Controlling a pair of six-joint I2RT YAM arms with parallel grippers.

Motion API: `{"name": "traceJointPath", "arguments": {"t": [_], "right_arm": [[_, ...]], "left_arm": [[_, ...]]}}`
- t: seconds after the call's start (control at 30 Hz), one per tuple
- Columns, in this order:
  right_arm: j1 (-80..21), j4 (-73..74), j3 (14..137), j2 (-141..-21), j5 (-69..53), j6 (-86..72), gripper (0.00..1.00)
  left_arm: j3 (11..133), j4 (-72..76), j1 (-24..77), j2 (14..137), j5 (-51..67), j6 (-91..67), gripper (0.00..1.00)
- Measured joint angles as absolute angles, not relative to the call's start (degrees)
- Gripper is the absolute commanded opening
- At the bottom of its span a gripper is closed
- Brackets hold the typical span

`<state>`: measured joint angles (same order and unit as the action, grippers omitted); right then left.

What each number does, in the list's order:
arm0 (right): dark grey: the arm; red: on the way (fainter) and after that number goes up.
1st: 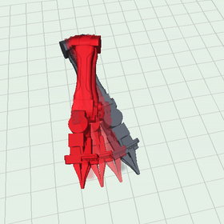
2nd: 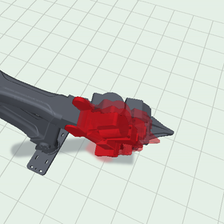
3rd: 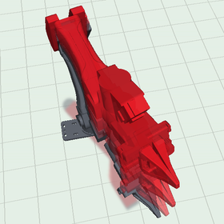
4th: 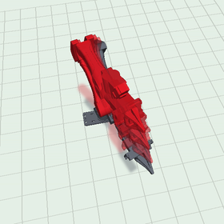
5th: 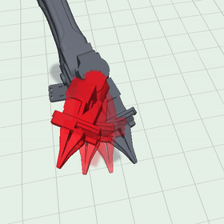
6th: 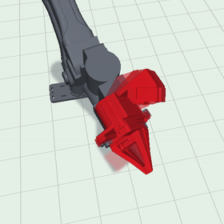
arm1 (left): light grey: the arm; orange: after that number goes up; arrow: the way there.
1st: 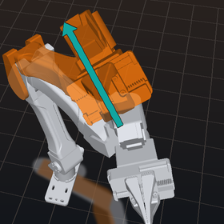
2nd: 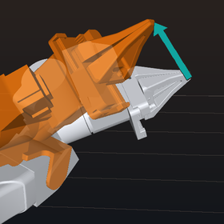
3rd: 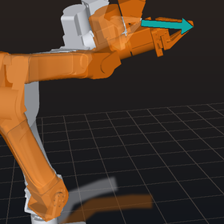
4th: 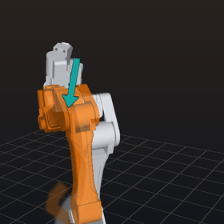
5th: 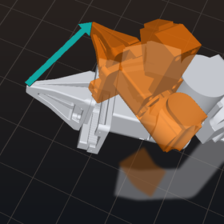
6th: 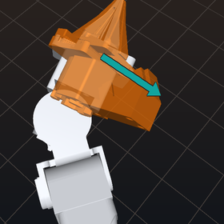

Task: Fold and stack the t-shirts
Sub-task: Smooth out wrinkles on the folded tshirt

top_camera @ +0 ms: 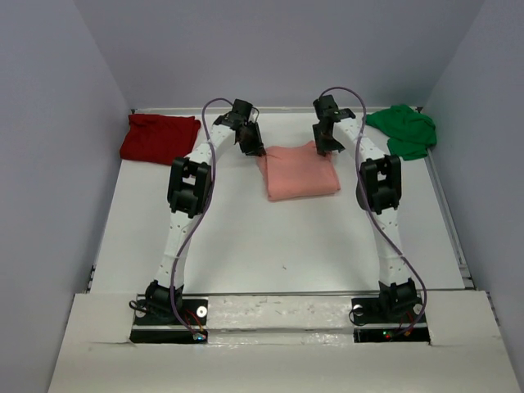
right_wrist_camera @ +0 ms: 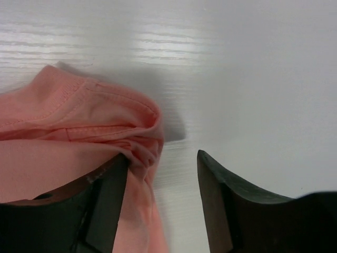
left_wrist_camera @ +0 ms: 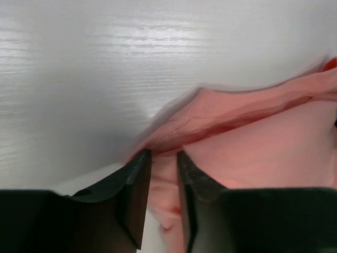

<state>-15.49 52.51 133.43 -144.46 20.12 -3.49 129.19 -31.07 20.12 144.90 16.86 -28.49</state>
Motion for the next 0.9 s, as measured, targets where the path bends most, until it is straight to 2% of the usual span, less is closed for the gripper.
{"name": "traceJointPath", "arguments": {"t": [0.03,0.17,0.47,0.7,0.77,0.8,0.83,0.9], "right_arm": [[-15.3,52.4,133.4,-144.4,20.4,-3.3,0.67],[-14.6,51.9,131.8,-143.2,20.9,-2.8,0.68],[-14.2,52.0,127.2,-138.9,22.8,-2.3,0.68],[-14.4,51.2,124.3,-130.1,23.4,-2.2,0.67],[-14.7,50.9,121.6,-126.2,23.3,-2.6,0.47],[-14.8,50.7,120.4,-124.9,22.9,-2.8,0.15],[-15.0,50.3,119.0,-123.4,22.3,-3.2,0.0],[-15.5,49.9,115.8,-120.6,20.9,-4.1,0.0]], "left_arm": [[128.9,-31.0,20.1,144.9,16.4,-28.6,0.54],[128.1,-30.4,19.5,144.3,15.2,-28.7,0.64],[124.4,-32.7,19.2,137.5,6.9,-26.4,0.66],[120.6,-32.0,21.3,123.6,3.5,-25.2,0.66],[118.5,-30.9,22.5,120.3,3.3,-25.0,0.62],[116.8,-30.0,23.5,118.3,3.7,-24.9,0.57],[115.3,-29.1,24.2,117.1,4.4,-24.9,0.31],[111.9,-27.4,25.7,115.3,6.2,-25.2,0.01]]}}
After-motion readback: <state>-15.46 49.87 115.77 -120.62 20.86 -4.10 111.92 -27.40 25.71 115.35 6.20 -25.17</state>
